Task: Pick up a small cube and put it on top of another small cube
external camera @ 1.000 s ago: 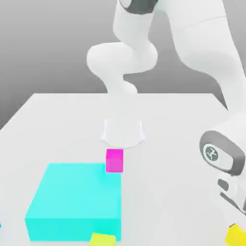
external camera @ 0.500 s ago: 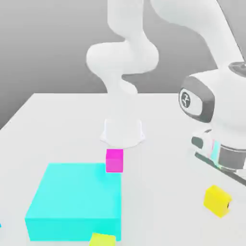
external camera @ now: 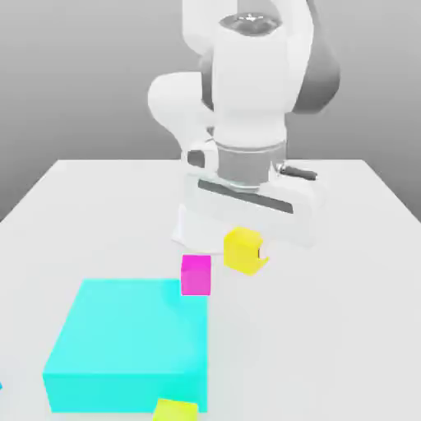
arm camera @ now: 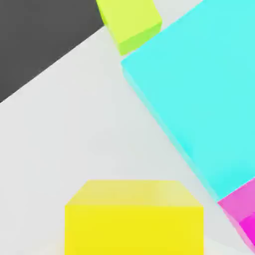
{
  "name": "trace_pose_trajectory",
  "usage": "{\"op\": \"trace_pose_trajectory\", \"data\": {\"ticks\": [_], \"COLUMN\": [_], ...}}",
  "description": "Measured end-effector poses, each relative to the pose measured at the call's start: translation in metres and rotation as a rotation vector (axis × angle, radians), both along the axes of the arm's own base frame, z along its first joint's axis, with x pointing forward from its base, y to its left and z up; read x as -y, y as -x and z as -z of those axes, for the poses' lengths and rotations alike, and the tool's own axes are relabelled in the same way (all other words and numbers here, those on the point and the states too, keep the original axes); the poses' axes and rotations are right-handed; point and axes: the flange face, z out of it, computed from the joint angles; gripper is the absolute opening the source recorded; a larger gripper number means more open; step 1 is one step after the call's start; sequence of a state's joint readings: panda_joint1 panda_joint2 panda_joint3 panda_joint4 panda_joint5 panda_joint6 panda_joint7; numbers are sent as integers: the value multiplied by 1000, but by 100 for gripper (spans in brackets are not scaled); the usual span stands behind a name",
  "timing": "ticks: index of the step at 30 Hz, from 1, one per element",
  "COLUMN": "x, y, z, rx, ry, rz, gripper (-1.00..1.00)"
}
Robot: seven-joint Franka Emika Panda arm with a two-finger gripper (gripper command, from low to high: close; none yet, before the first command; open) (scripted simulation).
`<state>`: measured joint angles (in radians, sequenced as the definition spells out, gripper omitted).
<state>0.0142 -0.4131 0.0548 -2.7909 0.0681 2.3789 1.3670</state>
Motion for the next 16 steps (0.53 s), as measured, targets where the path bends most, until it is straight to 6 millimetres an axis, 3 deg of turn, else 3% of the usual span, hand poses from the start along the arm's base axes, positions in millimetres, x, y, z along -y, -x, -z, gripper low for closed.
{"op": "trace_pose_trajectory", "data": {"ticks": [6,13,14,16], "x": [42,48,48,48], "y": [56,65,66,66], "z": [0,61,66,66], "rx": [3,2,2,2], "ry": [17,23,24,24], "rz": [-121,-142,-142,-142], "gripper": [-100,-100,100,100]}}
